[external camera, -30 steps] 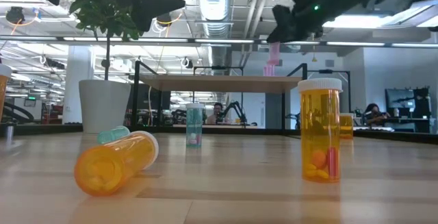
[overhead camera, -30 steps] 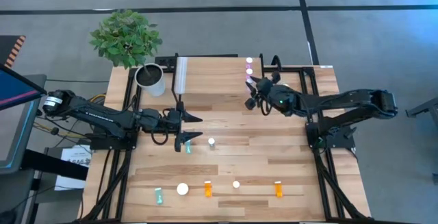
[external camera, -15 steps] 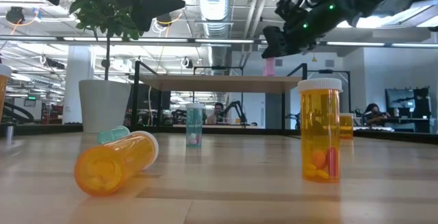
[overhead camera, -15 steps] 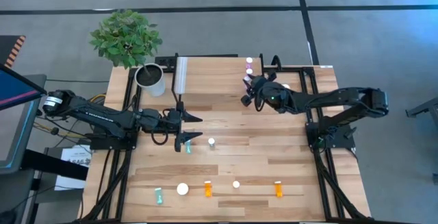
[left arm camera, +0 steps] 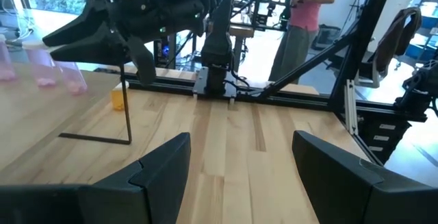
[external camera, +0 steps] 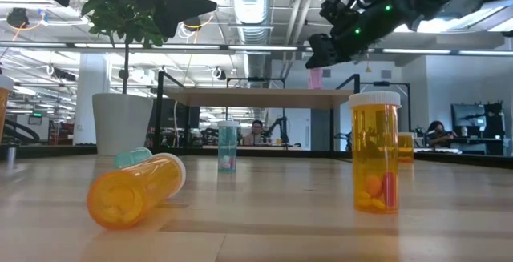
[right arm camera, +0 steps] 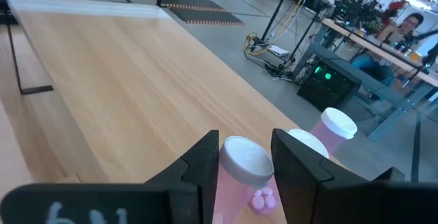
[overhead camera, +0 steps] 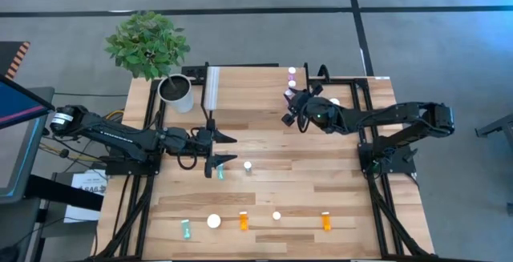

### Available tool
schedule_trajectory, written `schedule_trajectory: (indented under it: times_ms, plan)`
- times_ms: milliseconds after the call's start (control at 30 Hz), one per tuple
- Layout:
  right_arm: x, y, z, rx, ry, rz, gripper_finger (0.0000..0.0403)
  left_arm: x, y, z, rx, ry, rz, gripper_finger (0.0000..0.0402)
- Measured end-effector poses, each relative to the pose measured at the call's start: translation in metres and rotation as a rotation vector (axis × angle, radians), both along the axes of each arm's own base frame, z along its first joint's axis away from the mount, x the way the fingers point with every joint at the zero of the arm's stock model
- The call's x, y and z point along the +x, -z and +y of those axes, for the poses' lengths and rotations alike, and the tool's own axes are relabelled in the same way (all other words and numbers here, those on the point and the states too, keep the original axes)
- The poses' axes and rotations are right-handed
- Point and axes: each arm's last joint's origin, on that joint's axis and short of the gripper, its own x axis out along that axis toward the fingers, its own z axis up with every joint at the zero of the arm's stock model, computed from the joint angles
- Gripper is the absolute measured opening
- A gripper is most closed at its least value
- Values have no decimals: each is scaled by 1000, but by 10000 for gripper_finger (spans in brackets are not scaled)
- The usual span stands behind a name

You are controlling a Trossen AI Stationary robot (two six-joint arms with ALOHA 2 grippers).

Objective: Pick and place medicine bottles onto shelf by color
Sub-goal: Put the pink pill bottle on the shelf aligned with the other pink pill bottles

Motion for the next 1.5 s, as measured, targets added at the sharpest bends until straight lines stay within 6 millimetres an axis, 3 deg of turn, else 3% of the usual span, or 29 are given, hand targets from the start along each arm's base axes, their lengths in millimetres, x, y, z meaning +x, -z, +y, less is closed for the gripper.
schedule_trajectory:
  times_ms: [833, 1300, 1500]
  plan:
    - [0, 1, 2, -36, 1, 62, 146, 0, 1, 0, 0, 0, 8, 245]
    - [-1, 3, 2, -29, -1, 70, 214, 0, 1, 0, -11, -1, 7, 245]
    - [-5, -9, 9, -39, -19, 27, 230, 0, 1, 0, -11, -1, 7, 245]
